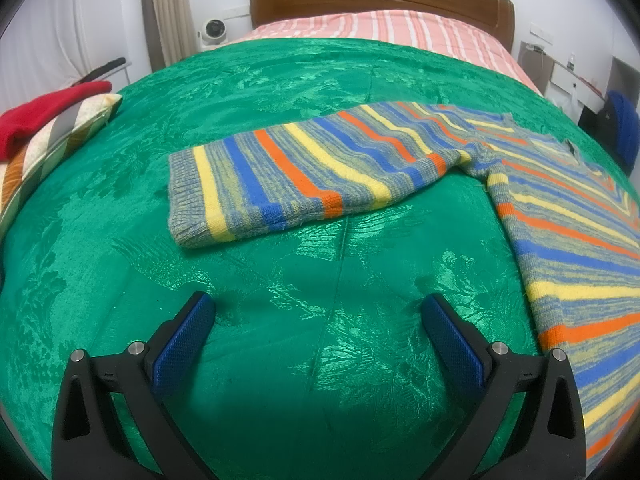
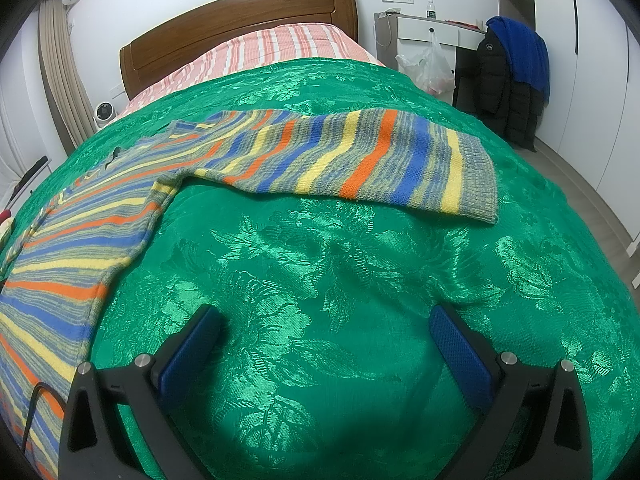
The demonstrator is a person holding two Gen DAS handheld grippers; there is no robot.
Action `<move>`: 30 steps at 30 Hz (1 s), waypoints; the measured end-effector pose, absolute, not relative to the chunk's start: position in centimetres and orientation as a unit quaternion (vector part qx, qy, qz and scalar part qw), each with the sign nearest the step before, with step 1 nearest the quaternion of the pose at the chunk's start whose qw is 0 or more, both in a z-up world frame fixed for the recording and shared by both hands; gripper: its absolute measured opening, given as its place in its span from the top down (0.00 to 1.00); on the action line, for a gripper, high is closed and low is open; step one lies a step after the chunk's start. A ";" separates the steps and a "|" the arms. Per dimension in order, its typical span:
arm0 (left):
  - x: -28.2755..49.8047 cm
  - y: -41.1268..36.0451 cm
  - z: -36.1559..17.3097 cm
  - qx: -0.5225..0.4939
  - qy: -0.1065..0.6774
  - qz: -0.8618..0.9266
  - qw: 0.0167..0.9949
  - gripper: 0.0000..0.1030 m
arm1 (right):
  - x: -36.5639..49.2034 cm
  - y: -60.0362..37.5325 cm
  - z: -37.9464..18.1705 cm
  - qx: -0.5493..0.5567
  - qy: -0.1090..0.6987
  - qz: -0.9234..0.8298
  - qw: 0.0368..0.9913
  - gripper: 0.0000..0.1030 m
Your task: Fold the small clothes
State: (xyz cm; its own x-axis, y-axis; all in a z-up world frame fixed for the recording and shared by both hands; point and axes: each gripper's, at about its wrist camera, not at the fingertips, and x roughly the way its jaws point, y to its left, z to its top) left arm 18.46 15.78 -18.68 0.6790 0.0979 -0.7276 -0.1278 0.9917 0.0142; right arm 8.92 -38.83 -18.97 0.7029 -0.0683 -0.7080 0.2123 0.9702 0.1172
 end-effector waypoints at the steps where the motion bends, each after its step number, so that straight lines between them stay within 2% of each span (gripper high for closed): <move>1: 18.5 15.8 -18.7 -0.019 0.396 0.062 0.916 0.00 | 8.9 -38.8 -19.0 0.095 0.378 -0.076 0.918 0.00; 30: 18.5 15.8 -18.7 -0.019 0.396 0.062 0.916 0.00 | 9.1 -38.7 -19.1 0.091 0.380 -0.080 0.917 0.00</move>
